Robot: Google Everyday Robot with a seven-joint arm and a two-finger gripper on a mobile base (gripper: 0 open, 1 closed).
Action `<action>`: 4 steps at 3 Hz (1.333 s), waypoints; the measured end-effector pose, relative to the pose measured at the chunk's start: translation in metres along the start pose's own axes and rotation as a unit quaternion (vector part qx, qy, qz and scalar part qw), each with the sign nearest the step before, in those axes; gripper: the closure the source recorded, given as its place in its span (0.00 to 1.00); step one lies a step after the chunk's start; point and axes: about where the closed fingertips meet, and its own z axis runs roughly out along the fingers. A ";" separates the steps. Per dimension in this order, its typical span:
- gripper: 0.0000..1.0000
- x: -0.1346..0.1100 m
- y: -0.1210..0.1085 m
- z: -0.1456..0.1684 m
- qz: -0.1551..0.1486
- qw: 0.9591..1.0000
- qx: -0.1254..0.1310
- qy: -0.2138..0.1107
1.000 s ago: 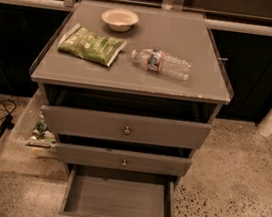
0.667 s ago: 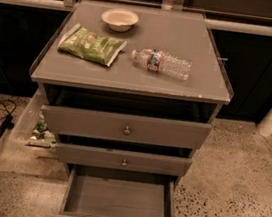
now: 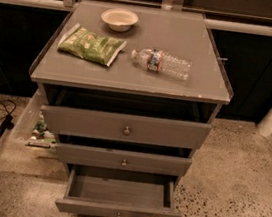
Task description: Close bottom drawer
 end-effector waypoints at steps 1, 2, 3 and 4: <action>0.42 -0.012 -0.039 0.008 -0.020 1.000 0.008 -0.006; 0.65 -0.027 -0.082 0.018 -0.041 0.999 0.002 -0.018; 0.89 -0.027 -0.081 0.018 -0.041 0.999 0.002 -0.018; 1.00 -0.025 -0.110 0.012 -0.037 0.999 0.017 -0.015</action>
Offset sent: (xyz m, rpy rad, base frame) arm 0.2252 -0.0333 0.0064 0.0020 -0.1897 0.0310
